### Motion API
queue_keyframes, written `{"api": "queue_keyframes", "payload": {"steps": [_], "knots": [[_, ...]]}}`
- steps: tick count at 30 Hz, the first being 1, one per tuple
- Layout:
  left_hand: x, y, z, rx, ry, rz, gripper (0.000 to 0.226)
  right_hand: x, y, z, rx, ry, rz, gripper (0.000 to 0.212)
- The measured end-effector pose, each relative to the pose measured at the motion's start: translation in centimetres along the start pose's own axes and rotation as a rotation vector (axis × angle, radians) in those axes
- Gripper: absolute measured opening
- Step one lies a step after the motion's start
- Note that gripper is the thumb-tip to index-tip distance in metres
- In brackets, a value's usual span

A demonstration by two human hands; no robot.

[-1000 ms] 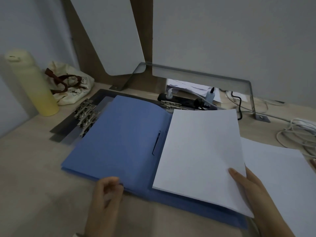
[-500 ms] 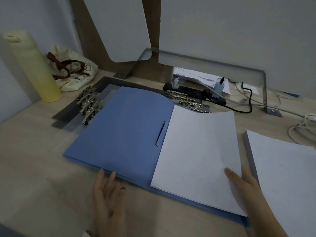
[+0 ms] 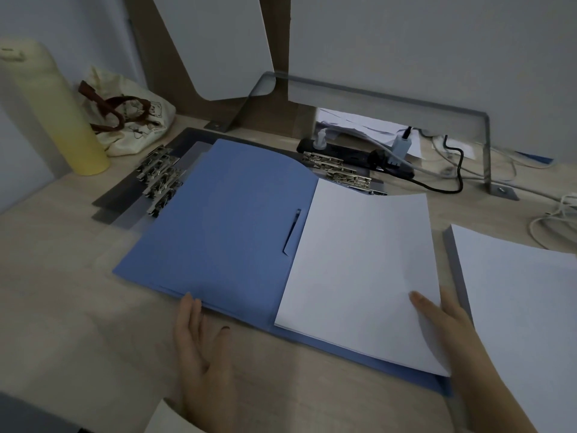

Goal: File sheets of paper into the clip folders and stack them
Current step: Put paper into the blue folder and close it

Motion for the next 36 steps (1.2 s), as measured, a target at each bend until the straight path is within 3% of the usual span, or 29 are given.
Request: {"api": "queue_keyframes", "payload": {"steps": [4, 9, 12, 17, 25, 36], "knots": [[0.0, -0.2, -0.3, -0.029, 0.008, -0.007, 0.069, -0.1, 0.5, 0.1, -0.031, -0.039, 0.023, 0.025], [0.2, 0.5, 0.0, -0.076, -0.059, -0.036, 0.058, -0.1, 1.0, 0.5, -0.045, -0.063, 0.017, 0.027], [1.7, 0.1, 0.6, -0.089, 0.029, -0.161, 0.053, -0.2, 1.1, 0.5, -0.049, -0.046, 0.009, 0.031], [4.0, -0.1, -0.7, -0.121, 0.266, -0.346, 0.037, -0.2, 1.2, 0.5, -0.072, 0.000, -0.007, 0.020], [5.0, -0.5, -1.6, -0.042, 0.627, -0.410, 0.015, -0.1, 1.9, 1.5, -0.055, -0.021, -0.004, 0.029], [5.4, -0.1, -2.1, 0.134, 0.726, -0.475, 0.013, -0.1, 1.1, 0.4, -0.025, 0.025, -0.017, 0.026]]}}
Point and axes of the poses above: each hand's wrist, its own y-axis towards the middle knuckle, its own x-axis out of the palm, z = x × y, the point moved 7 cm from there along y, towards the middle knuckle, and after that the axes turned 10 degrees about -y, right-handed, at the moved point
